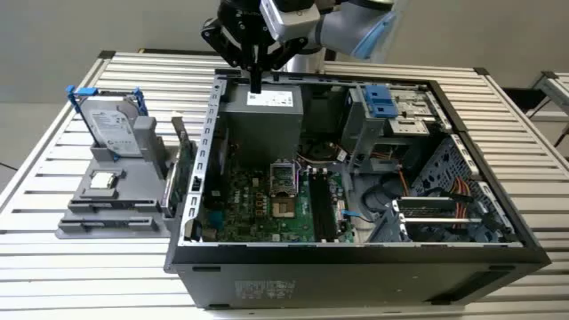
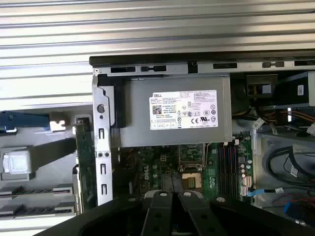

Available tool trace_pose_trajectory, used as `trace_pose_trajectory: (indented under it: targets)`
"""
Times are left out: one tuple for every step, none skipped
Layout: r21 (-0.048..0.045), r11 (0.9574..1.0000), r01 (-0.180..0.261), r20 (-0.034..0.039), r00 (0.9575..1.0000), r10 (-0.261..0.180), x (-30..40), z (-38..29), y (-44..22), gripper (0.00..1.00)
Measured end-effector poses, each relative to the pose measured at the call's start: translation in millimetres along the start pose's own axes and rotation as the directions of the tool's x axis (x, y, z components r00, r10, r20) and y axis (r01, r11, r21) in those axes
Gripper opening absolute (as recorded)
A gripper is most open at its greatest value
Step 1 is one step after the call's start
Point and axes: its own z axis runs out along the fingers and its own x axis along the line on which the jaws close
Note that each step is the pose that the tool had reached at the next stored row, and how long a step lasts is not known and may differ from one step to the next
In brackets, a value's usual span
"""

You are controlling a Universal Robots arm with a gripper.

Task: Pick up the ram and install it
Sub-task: 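Reach for the ram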

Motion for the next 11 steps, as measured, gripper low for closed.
trace_pose_trajectory:
  targets:
    - [0.0, 1.0, 0.0, 0.0, 1.0, 0.0, 0.0, 0.0, 0.0, 0.0]
    - [0.0, 1.0, 0.0, 0.0, 1.0, 0.0, 0.0, 0.0, 0.0, 0.0]
    - [0.0, 1.0, 0.0, 0.0, 1.0, 0.0, 0.0, 0.0, 0.0, 0.0]
    - [0.0, 1.0, 0.0, 0.0, 1.0, 0.0, 0.0, 0.0, 0.0, 0.0]
    - [0.0, 1.0, 0.0, 0.0, 1.0, 0.0, 0.0, 0.0, 0.0, 0.0]
    - [0.0, 1.0, 0.0, 0.0, 1.0, 0.0, 0.0, 0.0, 0.0, 0.0]
    - [0.0, 1.0, 0.0, 0.0, 1.0, 0.0, 0.0, 0.0, 0.0, 0.0]
    - [0.0, 1.0, 0.0, 0.0, 1.0, 0.0, 0.0, 0.0, 0.0, 0.0]
    - [0.0, 1.0, 0.0, 0.0, 1.0, 0.0, 0.0, 0.0, 0.0, 0.0]
    - [0.0, 1.0, 0.0, 0.0, 1.0, 0.0, 0.0, 0.0, 0.0, 0.0]
    - [0.0, 1.0, 0.0, 0.0, 1.0, 0.0, 0.0, 0.0, 0.0, 0.0]
